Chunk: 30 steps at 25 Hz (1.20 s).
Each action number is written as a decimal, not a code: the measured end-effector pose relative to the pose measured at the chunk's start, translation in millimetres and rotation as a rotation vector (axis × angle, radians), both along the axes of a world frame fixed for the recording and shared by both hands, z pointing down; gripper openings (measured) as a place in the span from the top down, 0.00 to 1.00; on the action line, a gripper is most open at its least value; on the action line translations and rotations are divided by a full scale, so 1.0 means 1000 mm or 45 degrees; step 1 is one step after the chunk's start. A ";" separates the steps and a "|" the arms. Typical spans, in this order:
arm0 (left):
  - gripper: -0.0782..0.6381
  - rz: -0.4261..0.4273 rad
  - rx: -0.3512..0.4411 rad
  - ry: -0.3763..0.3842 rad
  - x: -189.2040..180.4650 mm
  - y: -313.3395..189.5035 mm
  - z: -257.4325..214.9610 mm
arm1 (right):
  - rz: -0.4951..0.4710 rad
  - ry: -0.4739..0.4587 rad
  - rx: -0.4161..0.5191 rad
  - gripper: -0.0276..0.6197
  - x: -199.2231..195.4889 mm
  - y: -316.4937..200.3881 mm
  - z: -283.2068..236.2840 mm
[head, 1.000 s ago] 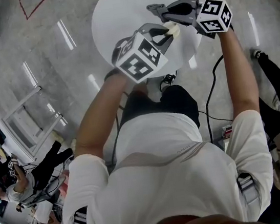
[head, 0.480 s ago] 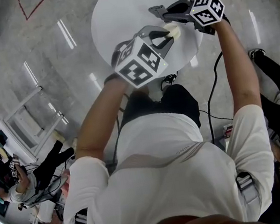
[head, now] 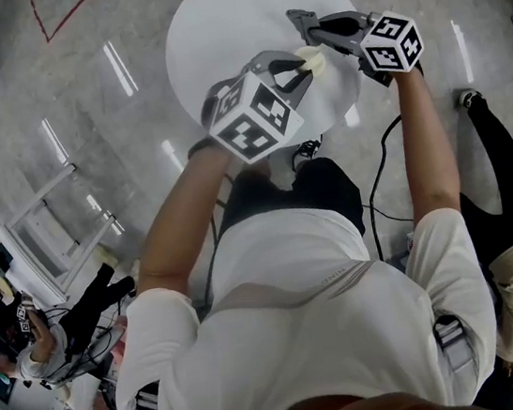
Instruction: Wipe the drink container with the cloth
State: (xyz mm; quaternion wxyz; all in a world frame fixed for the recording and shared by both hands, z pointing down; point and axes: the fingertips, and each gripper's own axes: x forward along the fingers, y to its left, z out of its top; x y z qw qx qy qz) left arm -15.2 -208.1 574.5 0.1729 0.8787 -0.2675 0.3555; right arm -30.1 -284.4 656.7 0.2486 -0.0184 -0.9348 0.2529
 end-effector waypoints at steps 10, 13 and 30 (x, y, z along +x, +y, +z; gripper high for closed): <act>0.80 -0.079 0.171 0.177 -0.001 0.007 -0.087 | 0.643 -0.483 0.049 0.92 0.085 0.070 -0.155; 0.85 -0.158 0.283 0.262 -0.021 0.009 -0.129 | 0.755 -0.563 0.066 0.92 0.090 0.081 -0.194; 0.89 -0.491 0.854 0.591 -0.084 0.108 -0.326 | 1.029 -0.584 0.783 0.92 0.145 0.160 -0.405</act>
